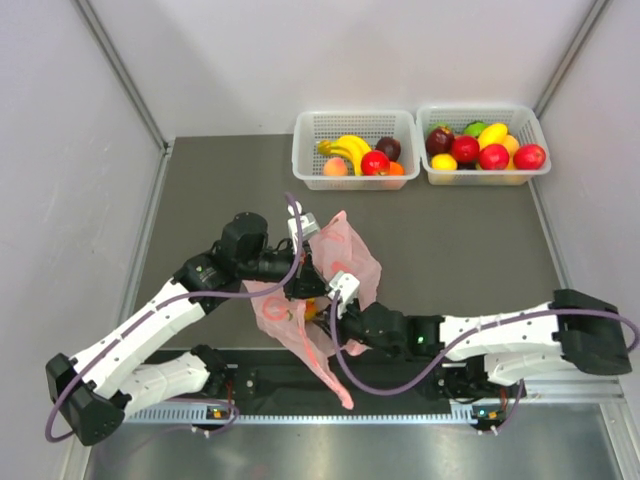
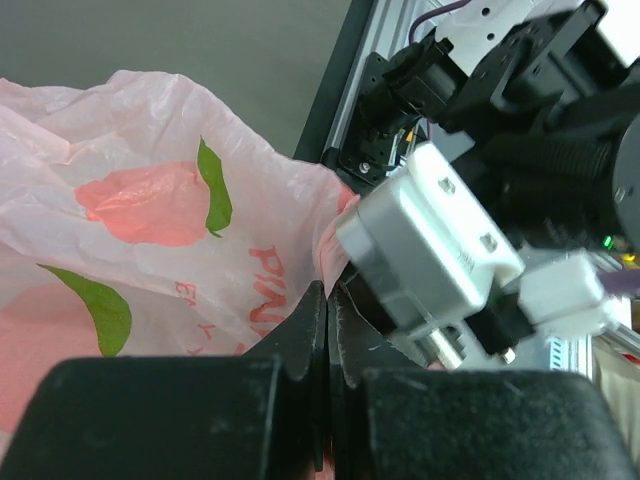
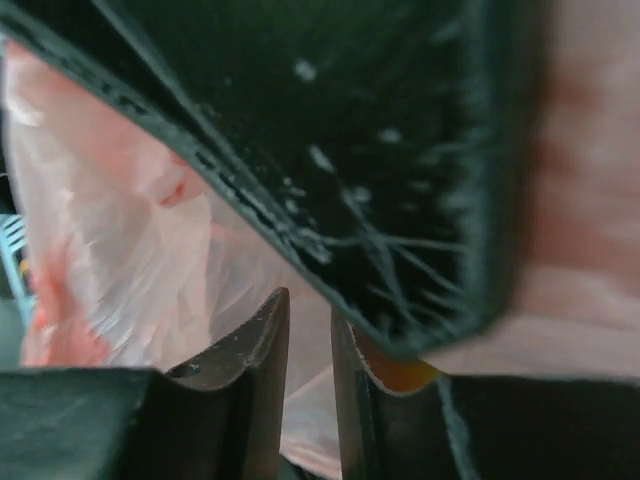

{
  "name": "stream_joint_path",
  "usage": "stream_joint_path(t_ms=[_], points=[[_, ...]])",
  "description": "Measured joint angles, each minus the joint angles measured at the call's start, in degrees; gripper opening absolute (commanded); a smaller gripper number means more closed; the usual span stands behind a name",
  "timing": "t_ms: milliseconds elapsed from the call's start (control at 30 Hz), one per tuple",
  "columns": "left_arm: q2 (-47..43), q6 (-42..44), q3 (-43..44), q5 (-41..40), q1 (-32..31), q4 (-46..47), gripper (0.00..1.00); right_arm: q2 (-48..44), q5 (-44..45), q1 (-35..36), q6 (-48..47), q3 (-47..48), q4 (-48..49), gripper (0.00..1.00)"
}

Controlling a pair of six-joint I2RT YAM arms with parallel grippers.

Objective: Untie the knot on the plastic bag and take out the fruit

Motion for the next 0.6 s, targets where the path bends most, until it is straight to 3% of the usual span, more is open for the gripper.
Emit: stream_joint_path(t_ms=[67,100,133,167,300,400,600], points=[[-0.04,-0.15,0.00,0.00,0.00,-0.39,0.00,3.50,4.61,1.44,-0.04,0.11,4.81,0.36],[-0.04,-0.17,0.00,0.00,0.00,-0.44,0.00,5.33,6.78,1.73,-0.13,0.09,6.88,0.51],[-0.17,-0.28,-0.02,-0.11,0.00,-0.50,0.00,6.82,8.46,1.88,-0.35,0.11,8.72,0.57],[-0.48,-0.28,-0.26,-0.76,0.13,-0.85,0.00,9.09,10.99,1.90,-0.50,0.13,11.85,0.70],[-2.54,-0.37,-2.14,-3.45,0.87,-1.77,0.00,15.87,16.74,2.08,-1.05,1.60,18.47,0.90],[-4.44,-0.59,-3.85,-5.55,1.33,-2.32,0.00,20.31,19.82,2.40,-1.03,3.19,21.66,0.98],[-7.78,-1.81,-6.95,-9.94,1.62,-2.75,0.00,26.43,23.06,2.80,-0.35,5.81,24.61,1.00]])
